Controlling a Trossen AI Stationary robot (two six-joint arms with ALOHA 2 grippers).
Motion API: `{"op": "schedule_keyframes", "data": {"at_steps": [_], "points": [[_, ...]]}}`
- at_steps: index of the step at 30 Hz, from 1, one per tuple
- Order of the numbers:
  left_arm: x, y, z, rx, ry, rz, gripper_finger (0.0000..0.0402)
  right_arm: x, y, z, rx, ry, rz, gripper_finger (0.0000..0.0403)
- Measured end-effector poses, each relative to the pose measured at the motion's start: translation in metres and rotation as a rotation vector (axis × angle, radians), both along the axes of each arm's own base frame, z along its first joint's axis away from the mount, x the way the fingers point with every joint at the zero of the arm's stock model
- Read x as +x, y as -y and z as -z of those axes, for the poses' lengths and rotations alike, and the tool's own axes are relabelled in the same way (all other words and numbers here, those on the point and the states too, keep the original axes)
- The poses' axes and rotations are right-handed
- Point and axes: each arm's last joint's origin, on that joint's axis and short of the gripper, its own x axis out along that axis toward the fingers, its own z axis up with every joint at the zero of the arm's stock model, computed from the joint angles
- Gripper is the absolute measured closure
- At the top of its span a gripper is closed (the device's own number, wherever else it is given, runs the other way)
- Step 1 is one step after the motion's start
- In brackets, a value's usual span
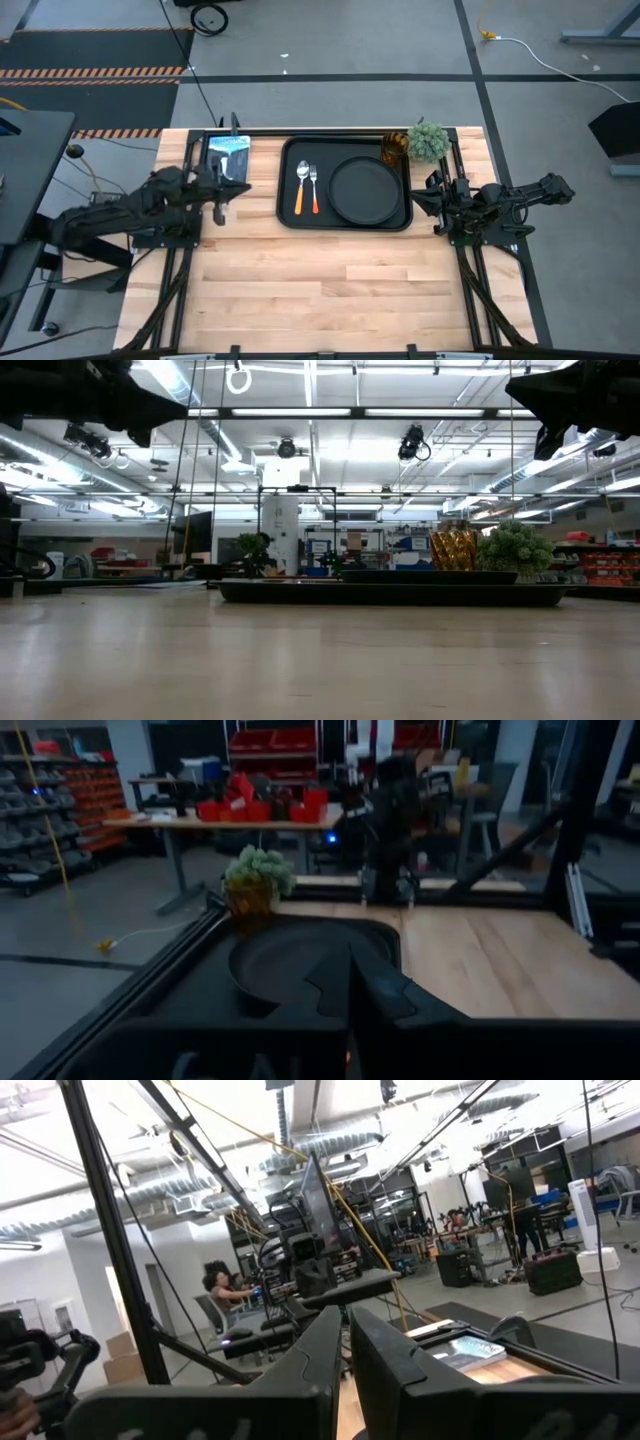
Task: Pick and place plate/cup/fork/spoon on tray
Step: Return to Home Position
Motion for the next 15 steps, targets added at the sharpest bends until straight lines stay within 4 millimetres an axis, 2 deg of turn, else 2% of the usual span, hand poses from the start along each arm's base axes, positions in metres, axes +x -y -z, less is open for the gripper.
{"op": "schedule_keyframes", "data": {"at_steps": [15], "points": [[-0.007, 0.009, 0.040, -0.020, 0.081, 0.021, 0.0397, 0.000, 0.000, 0.001, -0.003, -0.013, 0.000, 0.0369]]}}
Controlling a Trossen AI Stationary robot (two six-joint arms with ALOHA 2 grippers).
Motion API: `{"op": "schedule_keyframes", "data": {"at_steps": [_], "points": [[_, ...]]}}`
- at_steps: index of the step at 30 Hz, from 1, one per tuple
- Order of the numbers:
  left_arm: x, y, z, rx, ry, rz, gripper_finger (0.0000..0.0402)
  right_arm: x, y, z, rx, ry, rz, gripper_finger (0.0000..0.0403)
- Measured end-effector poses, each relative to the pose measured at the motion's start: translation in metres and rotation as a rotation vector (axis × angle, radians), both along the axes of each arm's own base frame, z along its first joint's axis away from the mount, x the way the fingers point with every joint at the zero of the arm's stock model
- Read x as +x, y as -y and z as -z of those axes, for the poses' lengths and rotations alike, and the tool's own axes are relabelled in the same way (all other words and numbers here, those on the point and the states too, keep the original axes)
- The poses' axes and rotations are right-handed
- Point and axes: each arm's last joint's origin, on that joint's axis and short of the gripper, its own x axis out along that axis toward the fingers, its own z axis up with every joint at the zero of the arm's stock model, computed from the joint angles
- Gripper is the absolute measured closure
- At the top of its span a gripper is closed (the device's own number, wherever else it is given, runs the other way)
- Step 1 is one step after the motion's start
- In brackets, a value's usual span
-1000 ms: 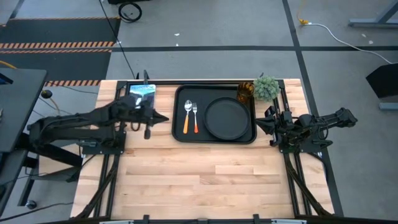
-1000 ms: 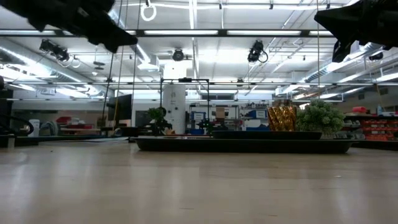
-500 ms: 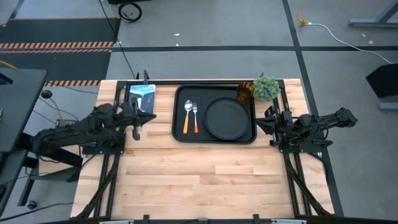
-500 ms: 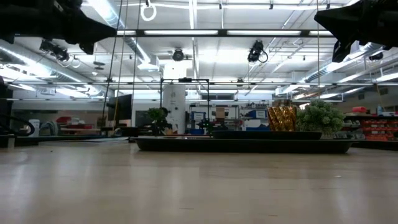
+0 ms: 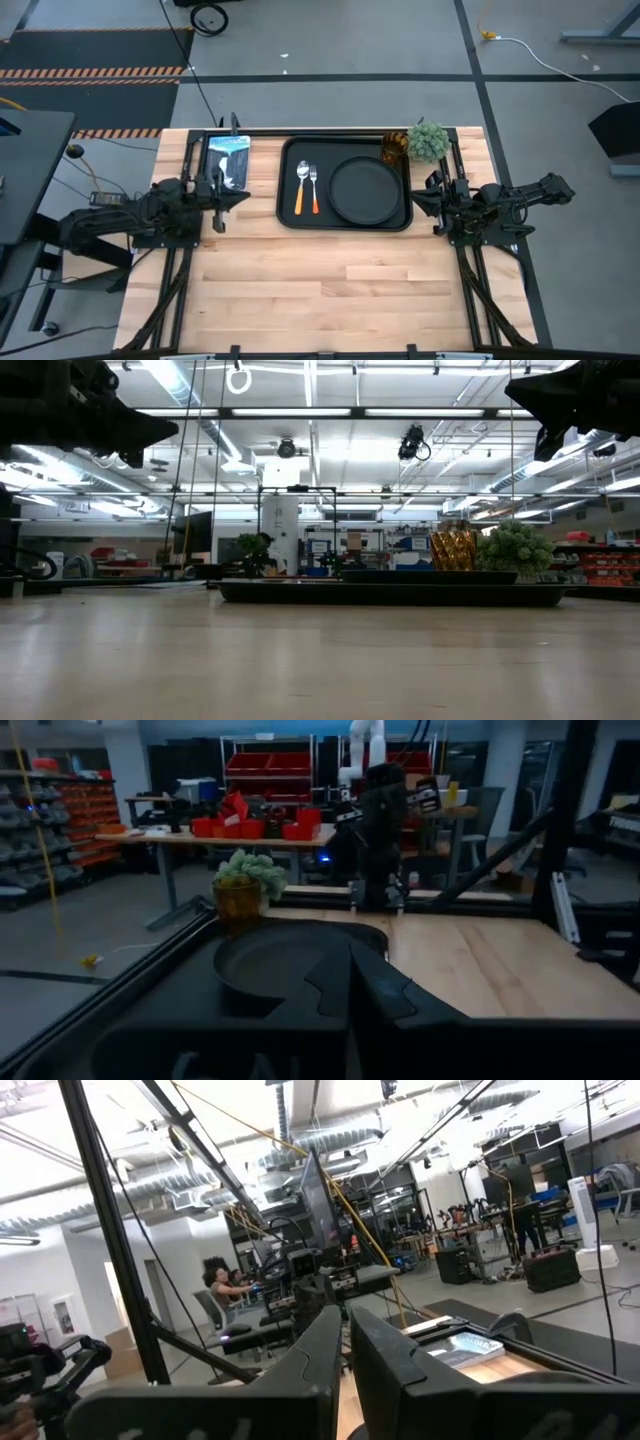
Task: Pick and place plate/cup/fork/spoon on tray
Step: Return to Home Position
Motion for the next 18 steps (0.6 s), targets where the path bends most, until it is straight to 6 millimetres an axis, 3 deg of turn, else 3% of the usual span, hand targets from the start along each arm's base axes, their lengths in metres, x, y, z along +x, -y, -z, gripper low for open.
{"op": "schedule_keyframes", "data": {"at_steps": [18], "points": [[0.001, 0.015, 0.010, 0.058, 0.014, 0.043, 0.0397, 0.005, -0.001, 0.021, -0.059, -0.223, 0.000, 0.0369]]}}
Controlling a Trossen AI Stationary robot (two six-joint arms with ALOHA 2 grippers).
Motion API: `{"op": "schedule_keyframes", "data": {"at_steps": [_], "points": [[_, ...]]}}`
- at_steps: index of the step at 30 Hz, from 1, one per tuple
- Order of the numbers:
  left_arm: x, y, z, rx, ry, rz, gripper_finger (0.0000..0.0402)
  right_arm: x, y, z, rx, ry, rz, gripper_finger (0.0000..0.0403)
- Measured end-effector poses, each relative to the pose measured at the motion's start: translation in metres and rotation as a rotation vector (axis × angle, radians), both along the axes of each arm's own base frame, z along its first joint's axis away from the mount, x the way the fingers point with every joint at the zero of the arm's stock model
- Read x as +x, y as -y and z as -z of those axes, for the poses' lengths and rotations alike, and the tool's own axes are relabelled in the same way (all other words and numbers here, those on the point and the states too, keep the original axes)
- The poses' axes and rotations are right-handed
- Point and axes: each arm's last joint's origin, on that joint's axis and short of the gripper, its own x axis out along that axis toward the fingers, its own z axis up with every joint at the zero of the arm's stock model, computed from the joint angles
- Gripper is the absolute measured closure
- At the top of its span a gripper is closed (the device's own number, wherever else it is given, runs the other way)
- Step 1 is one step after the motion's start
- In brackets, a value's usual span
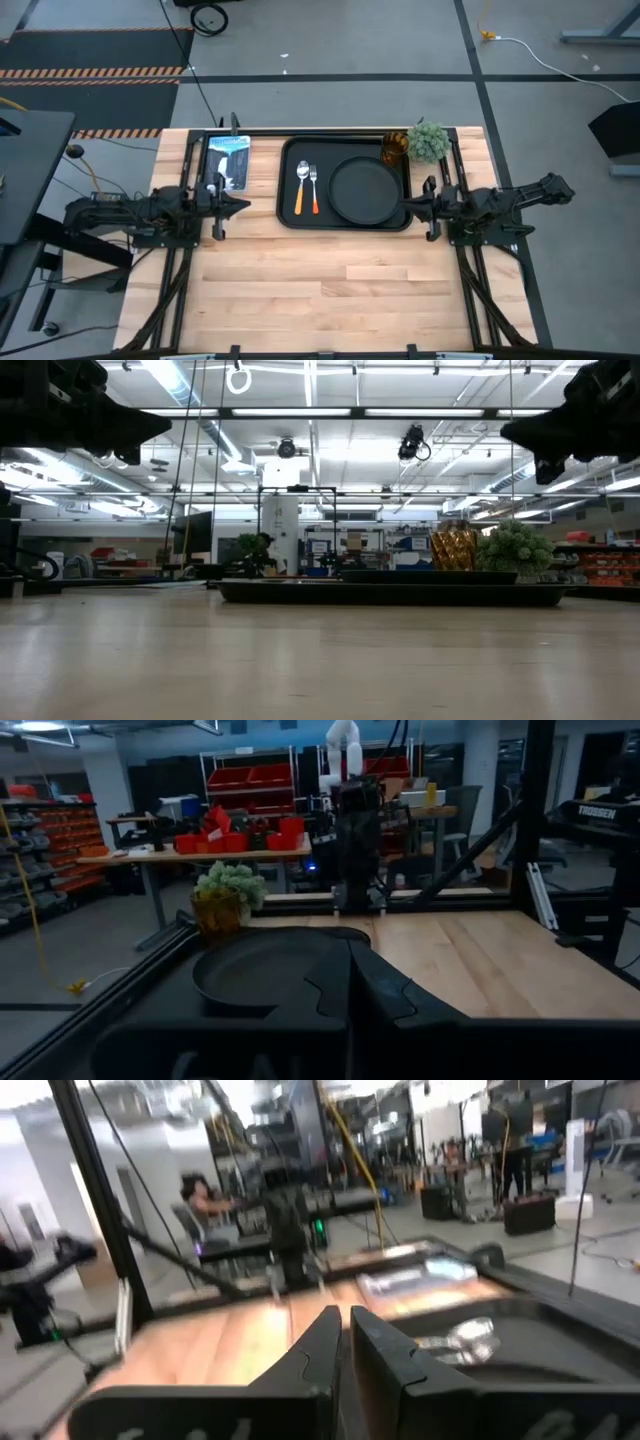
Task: Pick and place plate/cup/fork/spoon on tray
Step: Return to Home Position
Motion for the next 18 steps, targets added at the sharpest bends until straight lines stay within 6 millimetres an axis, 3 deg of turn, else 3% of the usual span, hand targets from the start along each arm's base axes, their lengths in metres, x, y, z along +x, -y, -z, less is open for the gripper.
{"op": "schedule_keyframes", "data": {"at_steps": [7, 18], "points": [[-0.0001, 0.0047, -0.0009, 0.048, 0.005, 0.025, 0.0397, 0.0007, -0.0002, 0.0107, -0.029, -0.109, 0.000, 0.0369], [-0.0002, 0.0104, 0.0003, 0.049, -0.009, 0.081, 0.0397, 0.0008, -0.0002, 0.0116, -0.032, -0.119, 0.000, 0.0369]]}}
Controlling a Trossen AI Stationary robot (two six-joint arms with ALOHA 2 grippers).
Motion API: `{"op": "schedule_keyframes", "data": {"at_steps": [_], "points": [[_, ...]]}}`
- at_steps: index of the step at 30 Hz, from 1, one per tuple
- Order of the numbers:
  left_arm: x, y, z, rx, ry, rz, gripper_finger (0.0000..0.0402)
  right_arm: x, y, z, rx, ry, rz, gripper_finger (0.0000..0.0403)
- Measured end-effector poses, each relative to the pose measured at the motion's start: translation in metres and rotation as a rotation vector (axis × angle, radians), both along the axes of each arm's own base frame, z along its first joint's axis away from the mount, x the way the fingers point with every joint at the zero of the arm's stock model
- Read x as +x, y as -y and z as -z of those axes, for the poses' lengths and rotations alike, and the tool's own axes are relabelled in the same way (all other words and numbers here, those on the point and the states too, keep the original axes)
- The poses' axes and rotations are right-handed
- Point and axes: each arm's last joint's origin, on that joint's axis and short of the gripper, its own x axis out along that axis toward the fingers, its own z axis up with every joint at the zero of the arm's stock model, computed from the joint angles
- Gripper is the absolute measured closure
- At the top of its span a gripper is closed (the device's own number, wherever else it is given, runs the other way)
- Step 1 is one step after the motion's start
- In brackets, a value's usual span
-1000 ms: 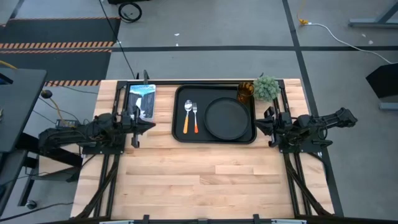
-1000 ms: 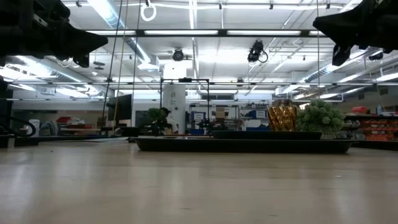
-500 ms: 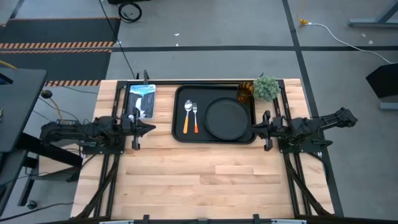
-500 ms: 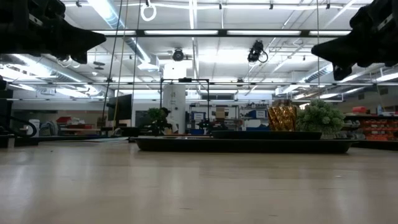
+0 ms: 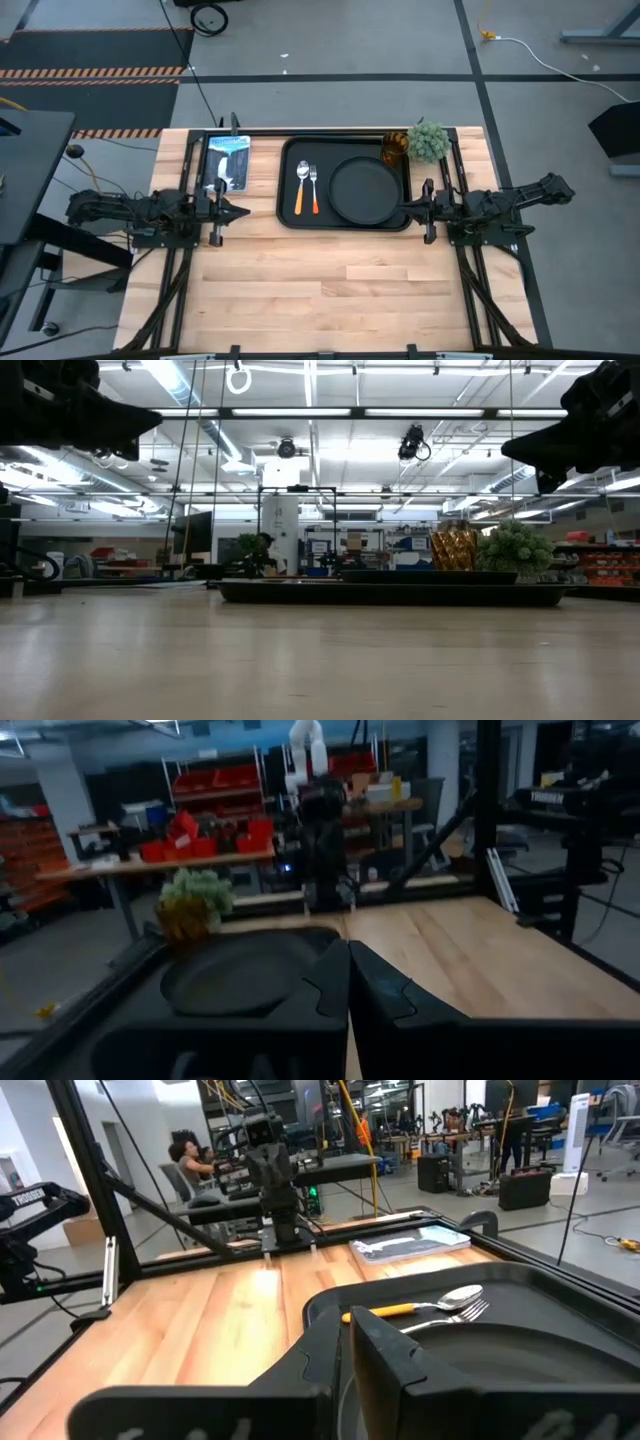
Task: Pick and place plate/cup/fork/spoon on tray
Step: Return to Home Position
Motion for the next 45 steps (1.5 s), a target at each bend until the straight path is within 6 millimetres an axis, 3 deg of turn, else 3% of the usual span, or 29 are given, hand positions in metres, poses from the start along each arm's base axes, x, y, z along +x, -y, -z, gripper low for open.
{"op": "schedule_keyframes", "data": {"at_steps": [11, 45], "points": [[0.000, 0.000, 0.017, -0.214, -0.165, 0.001, 0.0377, 0.000, 0.000, -0.001, 0.002, 0.007, 0.000, 0.0369], [0.000, 0.000, 0.018, -0.214, -0.177, 0.000, 0.0374, 0.000, 0.000, -0.001, 0.002, 0.007, 0.000, 0.0369]]}}
